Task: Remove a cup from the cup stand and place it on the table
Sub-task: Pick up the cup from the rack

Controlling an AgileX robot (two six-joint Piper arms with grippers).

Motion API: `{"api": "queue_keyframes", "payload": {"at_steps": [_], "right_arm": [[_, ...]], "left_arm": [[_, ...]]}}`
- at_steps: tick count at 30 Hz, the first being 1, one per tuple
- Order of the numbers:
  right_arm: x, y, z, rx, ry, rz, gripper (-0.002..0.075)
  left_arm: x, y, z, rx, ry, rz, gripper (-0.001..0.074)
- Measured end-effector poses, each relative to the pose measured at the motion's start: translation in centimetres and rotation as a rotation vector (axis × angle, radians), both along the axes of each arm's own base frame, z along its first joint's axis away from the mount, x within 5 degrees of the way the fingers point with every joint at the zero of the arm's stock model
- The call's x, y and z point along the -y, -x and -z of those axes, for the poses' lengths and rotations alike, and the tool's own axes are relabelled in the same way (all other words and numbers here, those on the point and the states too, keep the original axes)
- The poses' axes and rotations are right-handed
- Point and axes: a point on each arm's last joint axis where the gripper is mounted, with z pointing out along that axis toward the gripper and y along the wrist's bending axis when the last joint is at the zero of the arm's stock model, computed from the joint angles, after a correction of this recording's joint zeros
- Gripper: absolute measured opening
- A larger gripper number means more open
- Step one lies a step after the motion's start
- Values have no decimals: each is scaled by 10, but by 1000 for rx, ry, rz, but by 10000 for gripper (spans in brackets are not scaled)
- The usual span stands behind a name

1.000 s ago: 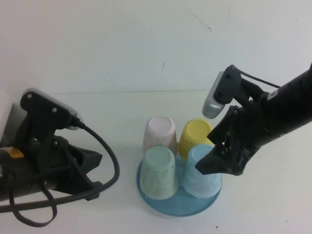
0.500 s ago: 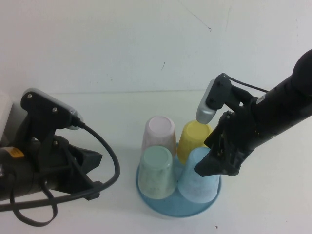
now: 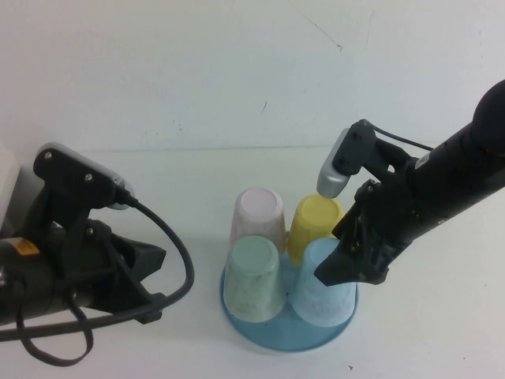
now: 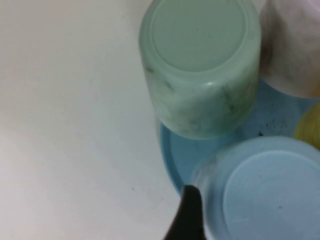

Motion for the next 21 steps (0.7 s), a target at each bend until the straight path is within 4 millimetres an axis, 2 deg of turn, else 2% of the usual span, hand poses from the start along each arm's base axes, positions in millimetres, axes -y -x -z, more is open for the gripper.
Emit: {"api": "queue_keyframes", "payload": {"at_steps": [14, 21], "right_arm": [[1, -1, 2, -21, 17, 35, 589], [0, -4, 13, -51, 30, 39, 631]], "left_arm": [[3, -4, 5, -45, 33, -14, -2], [4, -4, 5, -57, 59, -23, -2]]}}
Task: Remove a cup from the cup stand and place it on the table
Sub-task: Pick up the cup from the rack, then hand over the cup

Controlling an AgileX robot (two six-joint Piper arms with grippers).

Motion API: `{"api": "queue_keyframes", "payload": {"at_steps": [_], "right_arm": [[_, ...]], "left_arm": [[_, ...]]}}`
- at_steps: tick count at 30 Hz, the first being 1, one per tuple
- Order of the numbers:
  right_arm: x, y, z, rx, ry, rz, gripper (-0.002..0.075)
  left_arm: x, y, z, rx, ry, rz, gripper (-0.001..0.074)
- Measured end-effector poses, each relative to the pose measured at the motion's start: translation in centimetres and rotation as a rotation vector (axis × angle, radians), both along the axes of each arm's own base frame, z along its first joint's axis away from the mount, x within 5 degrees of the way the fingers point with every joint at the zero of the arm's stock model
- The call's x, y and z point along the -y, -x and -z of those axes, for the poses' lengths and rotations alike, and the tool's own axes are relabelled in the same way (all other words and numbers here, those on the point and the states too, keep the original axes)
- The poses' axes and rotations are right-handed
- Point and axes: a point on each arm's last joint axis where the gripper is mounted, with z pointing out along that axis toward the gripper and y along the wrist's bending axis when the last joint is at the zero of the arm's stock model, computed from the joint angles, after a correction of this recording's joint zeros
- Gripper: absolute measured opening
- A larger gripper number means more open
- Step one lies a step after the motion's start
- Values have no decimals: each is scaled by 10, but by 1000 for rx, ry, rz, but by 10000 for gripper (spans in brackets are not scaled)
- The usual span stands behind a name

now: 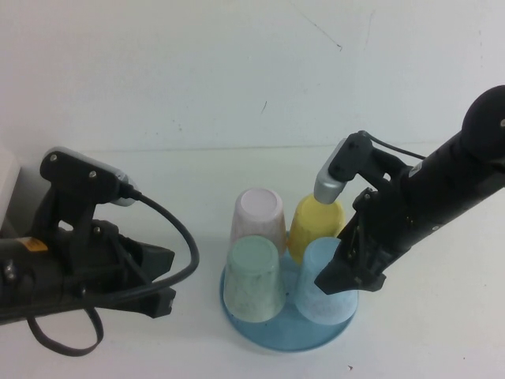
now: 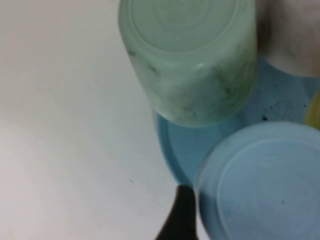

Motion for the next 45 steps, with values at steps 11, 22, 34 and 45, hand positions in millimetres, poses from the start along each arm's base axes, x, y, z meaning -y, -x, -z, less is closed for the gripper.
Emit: {"api": "queue_keyframes", "payload": {"at_steps": [11, 22, 34, 45], "right_arm": [[-2, -2, 7, -22, 1, 1, 582], [-1, 3, -18, -11, -8, -57, 581], [6, 20, -117, 79, -39, -107, 578], [61, 16, -155, 87, -239, 88, 575]], "left_arm": [[0, 0, 0, -2, 5, -2, -2], [0, 0, 0, 0, 10, -6, -2], [7, -2, -8, -64, 233, -104, -2], [19, -7, -19, -238, 631, -215, 11]]}}
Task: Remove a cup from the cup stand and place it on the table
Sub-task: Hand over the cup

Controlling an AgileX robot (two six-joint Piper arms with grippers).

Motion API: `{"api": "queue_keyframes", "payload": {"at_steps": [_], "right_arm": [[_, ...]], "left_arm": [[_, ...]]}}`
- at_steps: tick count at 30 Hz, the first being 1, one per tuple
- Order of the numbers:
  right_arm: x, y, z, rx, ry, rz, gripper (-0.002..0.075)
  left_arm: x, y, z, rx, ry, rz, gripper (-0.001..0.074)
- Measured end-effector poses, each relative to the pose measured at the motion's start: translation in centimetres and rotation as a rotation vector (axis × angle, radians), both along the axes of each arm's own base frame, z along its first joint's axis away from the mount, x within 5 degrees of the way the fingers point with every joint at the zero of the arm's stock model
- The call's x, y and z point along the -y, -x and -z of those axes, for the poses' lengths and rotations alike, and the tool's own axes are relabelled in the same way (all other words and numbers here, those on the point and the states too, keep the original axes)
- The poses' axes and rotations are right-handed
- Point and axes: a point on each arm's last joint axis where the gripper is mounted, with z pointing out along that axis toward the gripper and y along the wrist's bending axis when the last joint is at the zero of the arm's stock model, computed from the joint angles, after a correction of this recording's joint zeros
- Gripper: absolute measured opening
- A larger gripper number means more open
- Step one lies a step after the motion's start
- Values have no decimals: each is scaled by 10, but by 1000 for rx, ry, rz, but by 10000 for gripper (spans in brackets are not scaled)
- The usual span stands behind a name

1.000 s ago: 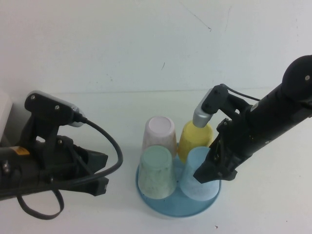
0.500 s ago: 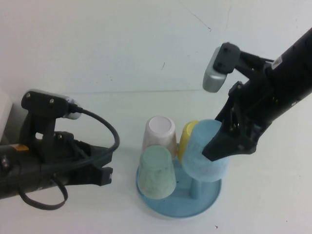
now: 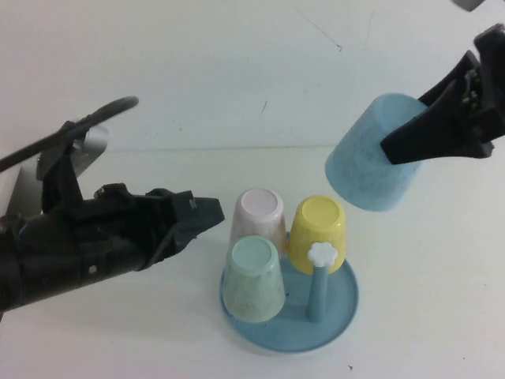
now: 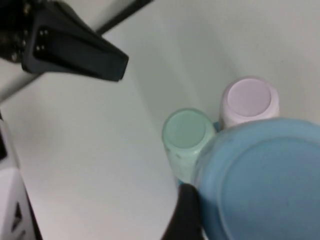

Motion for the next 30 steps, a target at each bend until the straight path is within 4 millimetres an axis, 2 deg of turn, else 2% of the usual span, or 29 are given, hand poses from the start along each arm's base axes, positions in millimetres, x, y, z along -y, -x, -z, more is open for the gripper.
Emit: {"api": "queue_keyframes", "payload": {"at_steps": [3, 5, 8, 10, 15, 21, 30], "right_arm": [[20, -4, 5, -35, -137, 31, 575], [32, -6, 10, -49, -242, 55, 573], [36, -7, 21, -74, -332, 67, 573], [36, -6, 30, -89, -357, 60, 573], [34, -5, 38, -102, -409, 59, 573], [33, -6, 34, -95, -471, 65, 573], [32, -7, 29, -101, -535, 78, 573]], "left_arm": [[8, -5, 2, -56, 119, 22, 98], [14, -8, 4, -83, 158, 69, 195], [26, -13, 7, -164, 231, 170, 351], [33, -17, 5, -203, 275, 244, 399], [44, -26, -10, -196, 330, 367, 408], [47, -31, -28, -140, 344, 386, 406], [47, -35, -38, -107, 345, 376, 406]]}}
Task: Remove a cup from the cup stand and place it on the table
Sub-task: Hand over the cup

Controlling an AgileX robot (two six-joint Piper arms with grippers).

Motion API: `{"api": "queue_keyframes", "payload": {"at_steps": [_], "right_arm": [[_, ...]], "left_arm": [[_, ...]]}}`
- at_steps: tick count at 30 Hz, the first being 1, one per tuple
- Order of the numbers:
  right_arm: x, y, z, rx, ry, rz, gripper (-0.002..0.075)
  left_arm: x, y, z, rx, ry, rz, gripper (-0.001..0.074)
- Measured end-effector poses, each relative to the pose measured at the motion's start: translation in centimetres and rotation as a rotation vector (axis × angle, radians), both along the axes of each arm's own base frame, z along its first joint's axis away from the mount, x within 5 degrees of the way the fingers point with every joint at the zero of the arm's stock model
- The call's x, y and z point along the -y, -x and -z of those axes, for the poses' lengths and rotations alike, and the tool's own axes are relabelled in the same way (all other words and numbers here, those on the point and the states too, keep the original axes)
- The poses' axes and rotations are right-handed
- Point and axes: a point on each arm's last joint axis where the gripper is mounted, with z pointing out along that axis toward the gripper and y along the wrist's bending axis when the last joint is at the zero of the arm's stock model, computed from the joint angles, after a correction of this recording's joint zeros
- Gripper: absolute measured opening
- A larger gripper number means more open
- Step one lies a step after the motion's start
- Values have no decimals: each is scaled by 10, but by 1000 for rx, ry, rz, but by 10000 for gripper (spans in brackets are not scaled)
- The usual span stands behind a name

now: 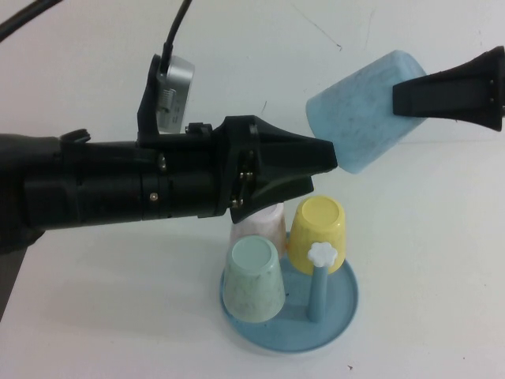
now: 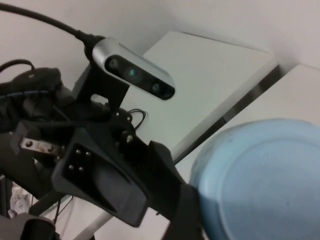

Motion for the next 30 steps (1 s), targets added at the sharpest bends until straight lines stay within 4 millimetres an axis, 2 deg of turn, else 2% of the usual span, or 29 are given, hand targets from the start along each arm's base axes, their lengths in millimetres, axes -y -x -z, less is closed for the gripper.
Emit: {"api": "queue_keyframes", "payload": {"at_steps": [16, 24, 30], "right_arm": [[0, -2, -1, -53, -26, 31, 572], [2, -5, 3, -83, 7, 80, 571], [2, -5, 0, -84, -20, 86, 571]], "left_arm": [[-3, -8, 3, 11, -35, -90, 401], [-3, -13, -9, 50, -28, -117, 298], [-5, -19, -11, 59, -44, -181, 279]]}}
